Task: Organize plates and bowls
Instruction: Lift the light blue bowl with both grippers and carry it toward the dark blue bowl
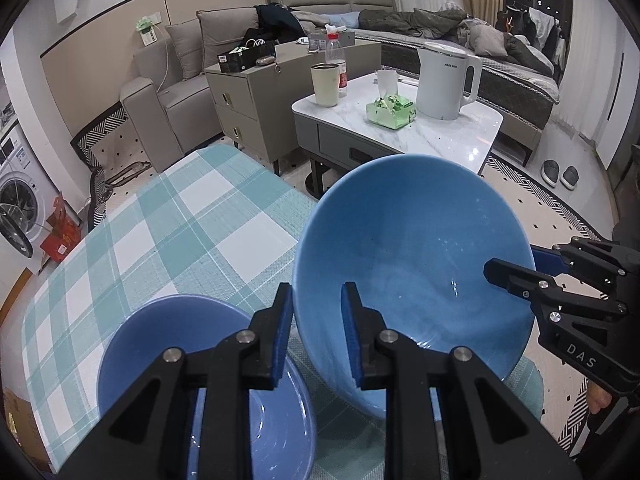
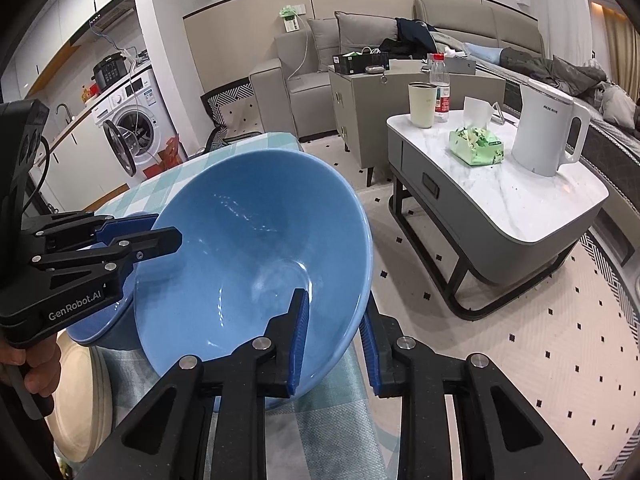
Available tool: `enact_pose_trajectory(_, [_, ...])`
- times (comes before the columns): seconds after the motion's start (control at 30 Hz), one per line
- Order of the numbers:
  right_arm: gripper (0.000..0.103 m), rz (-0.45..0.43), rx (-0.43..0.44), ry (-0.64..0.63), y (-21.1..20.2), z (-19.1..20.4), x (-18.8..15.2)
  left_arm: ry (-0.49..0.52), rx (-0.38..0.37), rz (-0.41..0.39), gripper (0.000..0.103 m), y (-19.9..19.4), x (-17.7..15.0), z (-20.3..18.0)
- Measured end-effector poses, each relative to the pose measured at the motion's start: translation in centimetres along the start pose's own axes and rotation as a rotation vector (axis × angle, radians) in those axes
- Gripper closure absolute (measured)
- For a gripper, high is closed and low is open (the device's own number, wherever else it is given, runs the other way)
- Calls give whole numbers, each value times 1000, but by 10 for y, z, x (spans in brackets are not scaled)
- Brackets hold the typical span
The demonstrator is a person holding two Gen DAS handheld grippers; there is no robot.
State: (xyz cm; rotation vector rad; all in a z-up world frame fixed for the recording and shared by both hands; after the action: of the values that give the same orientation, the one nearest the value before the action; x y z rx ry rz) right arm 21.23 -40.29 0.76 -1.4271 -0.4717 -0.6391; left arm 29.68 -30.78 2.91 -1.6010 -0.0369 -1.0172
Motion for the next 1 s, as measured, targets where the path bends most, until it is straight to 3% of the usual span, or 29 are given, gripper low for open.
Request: enact_pose_trajectory(1.0, [78, -140, -18, -5, -44, 16, 20, -48, -10, -122, 80, -43, 7, 11])
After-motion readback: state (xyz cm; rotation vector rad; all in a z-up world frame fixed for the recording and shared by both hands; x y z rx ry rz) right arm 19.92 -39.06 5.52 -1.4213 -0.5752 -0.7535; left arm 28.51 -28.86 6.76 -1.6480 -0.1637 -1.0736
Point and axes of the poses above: each gripper's, at about its wrist camera, not at the fingertips, and y roughly the way its jaws point, z to its left, x to its top, the point moved 5 cm from there along y, roughly the way its jaws point, and after that the axes turned 1 degree about z, right-handed, at the moved point
